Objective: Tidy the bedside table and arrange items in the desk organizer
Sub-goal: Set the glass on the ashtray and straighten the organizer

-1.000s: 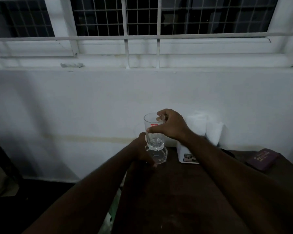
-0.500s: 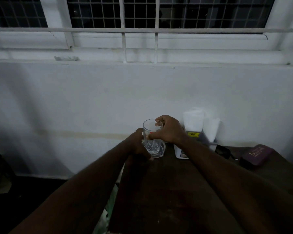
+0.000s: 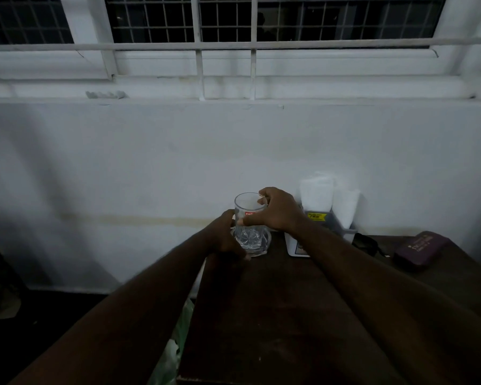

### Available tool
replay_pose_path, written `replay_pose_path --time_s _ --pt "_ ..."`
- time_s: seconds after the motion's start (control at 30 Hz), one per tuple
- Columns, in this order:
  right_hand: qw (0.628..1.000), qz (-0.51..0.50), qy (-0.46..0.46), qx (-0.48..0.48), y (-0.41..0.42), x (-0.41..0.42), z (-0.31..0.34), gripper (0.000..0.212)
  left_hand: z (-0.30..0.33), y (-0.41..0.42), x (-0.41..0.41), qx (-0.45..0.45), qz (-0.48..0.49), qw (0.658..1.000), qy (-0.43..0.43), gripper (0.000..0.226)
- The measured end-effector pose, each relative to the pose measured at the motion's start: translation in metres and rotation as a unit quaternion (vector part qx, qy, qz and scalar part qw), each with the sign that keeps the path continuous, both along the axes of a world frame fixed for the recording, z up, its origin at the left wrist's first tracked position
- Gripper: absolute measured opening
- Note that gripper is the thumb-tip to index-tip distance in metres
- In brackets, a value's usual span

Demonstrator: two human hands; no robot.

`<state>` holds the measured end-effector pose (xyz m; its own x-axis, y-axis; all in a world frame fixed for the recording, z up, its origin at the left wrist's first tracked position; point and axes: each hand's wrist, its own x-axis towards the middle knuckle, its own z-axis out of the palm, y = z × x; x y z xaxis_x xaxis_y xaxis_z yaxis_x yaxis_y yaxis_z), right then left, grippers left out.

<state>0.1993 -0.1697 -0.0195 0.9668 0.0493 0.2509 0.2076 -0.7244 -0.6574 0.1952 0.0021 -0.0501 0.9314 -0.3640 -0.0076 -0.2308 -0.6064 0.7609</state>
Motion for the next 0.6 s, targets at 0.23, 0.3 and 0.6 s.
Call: replay_pose_path --time_s 0.23,0.3,0.6 --pt "0.991 -0.003 -0.106 0.085 -0.032 -0.034 0.021 0.067 0.015 -0.011 -0.028 -0.171 0.077 0.974 -0.124 0.062" --pt "0.972 -0.040 -0.200 0.117 -0.058 -0.048 0.029 0.035 0.019 -0.026 -0.046 -0.186 0.211 0.923 -0.263 0.071" --pt "0.929 -0.276 -0.163 0.187 -0.134 -0.081 -0.042 0.044 -0.013 -0.143 -0.080 -0.235 0.224 0.924 -0.203 0.062"
